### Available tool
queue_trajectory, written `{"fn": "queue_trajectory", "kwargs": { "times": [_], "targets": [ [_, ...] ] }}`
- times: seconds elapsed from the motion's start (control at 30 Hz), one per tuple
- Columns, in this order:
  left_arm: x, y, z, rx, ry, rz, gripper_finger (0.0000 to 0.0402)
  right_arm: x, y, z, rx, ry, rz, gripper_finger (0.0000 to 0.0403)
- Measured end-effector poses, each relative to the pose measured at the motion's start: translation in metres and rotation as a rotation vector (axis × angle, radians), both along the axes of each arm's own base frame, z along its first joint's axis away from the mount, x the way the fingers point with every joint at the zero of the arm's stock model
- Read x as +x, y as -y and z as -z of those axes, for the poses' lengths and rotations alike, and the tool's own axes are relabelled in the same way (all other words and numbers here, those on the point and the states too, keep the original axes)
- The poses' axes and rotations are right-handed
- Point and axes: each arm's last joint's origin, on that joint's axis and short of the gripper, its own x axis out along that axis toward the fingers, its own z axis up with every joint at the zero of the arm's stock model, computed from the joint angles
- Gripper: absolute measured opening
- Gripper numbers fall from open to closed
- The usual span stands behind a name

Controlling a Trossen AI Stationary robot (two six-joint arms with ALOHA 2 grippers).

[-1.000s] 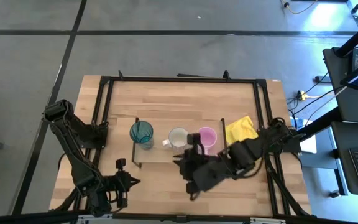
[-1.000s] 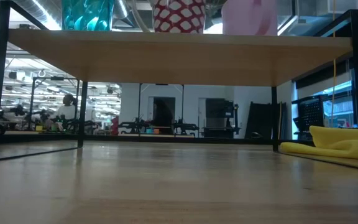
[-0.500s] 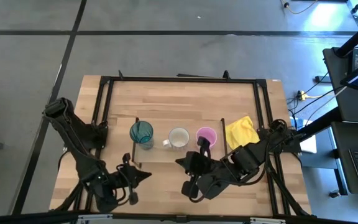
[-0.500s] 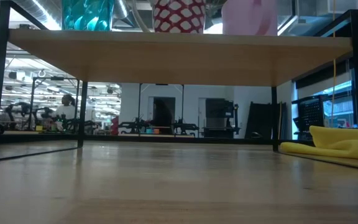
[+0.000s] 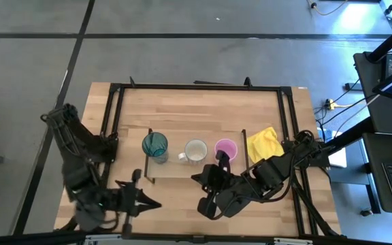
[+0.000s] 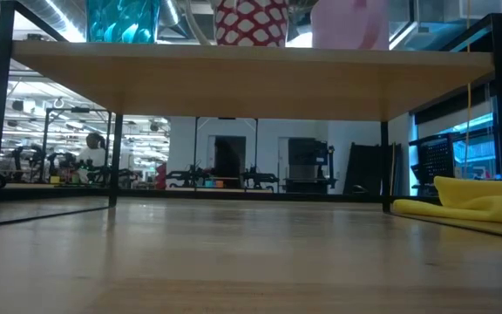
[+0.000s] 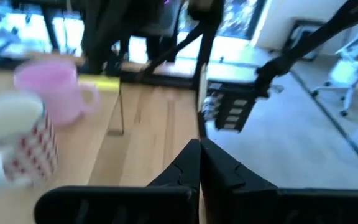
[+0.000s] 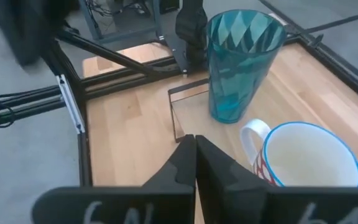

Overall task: Stack small to large cups/mugs on shelf
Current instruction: Put the red cup on the shelf

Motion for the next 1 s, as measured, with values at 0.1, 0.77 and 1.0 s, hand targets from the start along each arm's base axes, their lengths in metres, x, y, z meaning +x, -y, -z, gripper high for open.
{"fn": "queue_trajectory", "kwargs": {
  "times": [0.1,0.77,1.0],
  "targets": [
    [-0.005,-0.006,-0.024,0.041,0.041,0.029,0.0,-0.001,-0.001,0.0,0.022,0.0,0.006,0.0003],
    [0.01,-0.121,-0.078,0.236,-0.048,0.086,0.0,0.002,-0.03,0.028,0.293,-0.006,0.102,0.0003],
    [0.033,-0.157,-0.071,0.187,-0.142,0.256,0.0,0.02,-0.038,0.045,0.354,0.03,0.145,0.0003]
  ]
}}
